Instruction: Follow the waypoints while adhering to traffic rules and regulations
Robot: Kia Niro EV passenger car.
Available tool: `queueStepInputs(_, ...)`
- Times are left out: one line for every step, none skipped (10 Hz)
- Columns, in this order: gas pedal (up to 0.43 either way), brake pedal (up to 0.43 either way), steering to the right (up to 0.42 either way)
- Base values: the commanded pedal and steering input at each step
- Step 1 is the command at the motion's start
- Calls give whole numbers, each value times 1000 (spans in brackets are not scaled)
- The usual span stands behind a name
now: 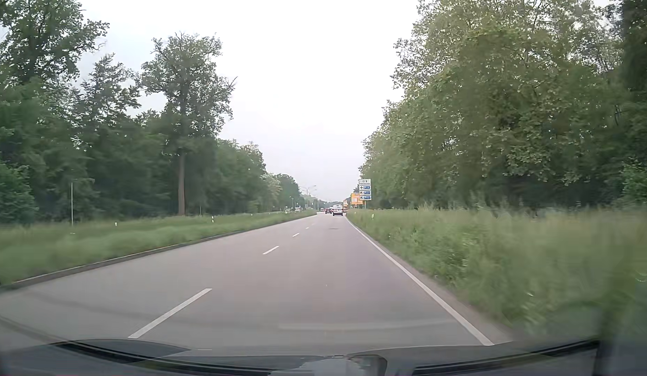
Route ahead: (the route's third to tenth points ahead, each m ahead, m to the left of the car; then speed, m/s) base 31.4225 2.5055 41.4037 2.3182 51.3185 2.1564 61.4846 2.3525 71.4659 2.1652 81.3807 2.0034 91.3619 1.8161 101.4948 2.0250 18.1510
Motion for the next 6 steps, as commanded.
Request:
queueStepInputs(138, 0, -1)
queueStepInputs(138, 0, -1)
queueStepInputs(138, 0, -1)
queueStepInputs(138, 0, -1)
queueStepInputs(138, 0, -1)
queueStepInputs(118, 0, -1)
